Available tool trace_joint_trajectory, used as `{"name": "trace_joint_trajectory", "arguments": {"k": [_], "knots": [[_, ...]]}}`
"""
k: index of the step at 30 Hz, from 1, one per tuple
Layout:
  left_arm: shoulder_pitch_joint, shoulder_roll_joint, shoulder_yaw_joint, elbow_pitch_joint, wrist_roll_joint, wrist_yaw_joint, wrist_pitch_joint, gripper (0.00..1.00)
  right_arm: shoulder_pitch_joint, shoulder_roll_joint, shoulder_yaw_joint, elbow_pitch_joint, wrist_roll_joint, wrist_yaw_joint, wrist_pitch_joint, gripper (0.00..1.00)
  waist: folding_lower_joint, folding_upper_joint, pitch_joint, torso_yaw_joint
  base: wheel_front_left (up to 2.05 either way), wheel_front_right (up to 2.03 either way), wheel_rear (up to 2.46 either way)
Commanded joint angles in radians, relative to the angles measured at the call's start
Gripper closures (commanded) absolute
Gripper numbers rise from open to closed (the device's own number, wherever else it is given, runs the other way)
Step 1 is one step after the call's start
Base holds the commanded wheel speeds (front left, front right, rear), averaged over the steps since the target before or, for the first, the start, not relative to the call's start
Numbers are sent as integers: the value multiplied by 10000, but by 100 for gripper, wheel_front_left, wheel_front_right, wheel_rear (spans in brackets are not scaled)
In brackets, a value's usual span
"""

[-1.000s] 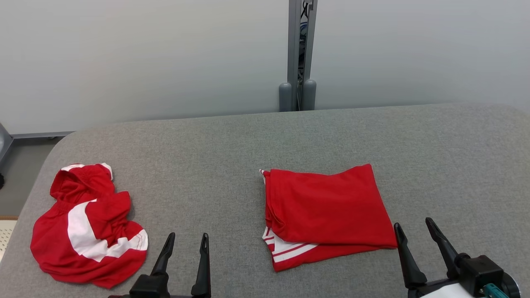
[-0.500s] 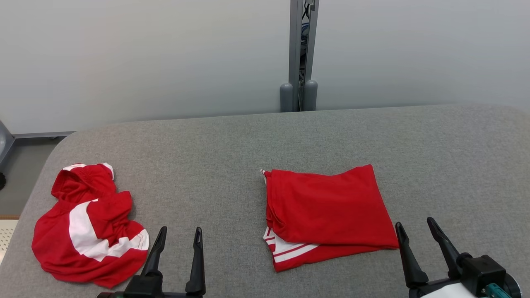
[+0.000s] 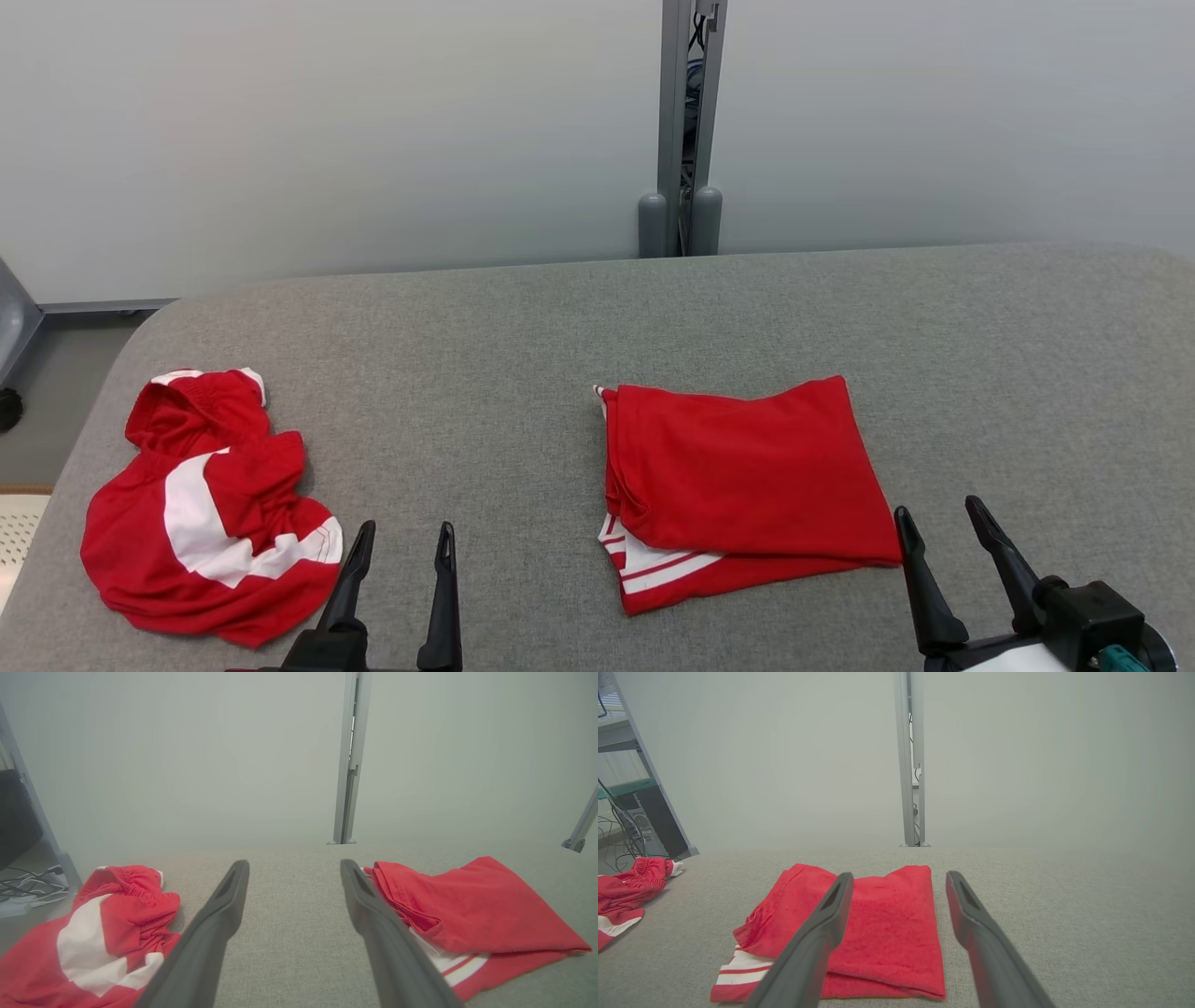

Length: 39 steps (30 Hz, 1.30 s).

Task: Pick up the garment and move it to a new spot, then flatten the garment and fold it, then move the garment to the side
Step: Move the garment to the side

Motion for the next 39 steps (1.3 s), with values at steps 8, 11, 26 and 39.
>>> {"name": "trace_joint_trajectory", "arguments": {"k": [8, 11, 26, 39], "knots": [[-7, 35, -10, 126, 55, -105, -53, 0, -12, -53, -65, 35, -96, -3, -19, 0, 0, -1, 68, 77, 0, 0, 0], [-55, 35, -57, 180, 66, -143, -53, 0, -163, -52, 25, 113, -134, -3, -20, 0, 0, -1, 120, 92, 0, 0, 0], [-592, 35, -463, 313, 453, -418, -53, 0, -2551, -743, 1046, 2973, 3295, -3, -19, 0, 0, -1, 989, 542, 0, 0, 0], [-1256, 35, -471, 250, 510, -437, -53, 0, -4463, -1970, 1906, 5740, 5026, -3, 44, 0, 0, -1, 2063, 1035, 0, 0, 0]]}}
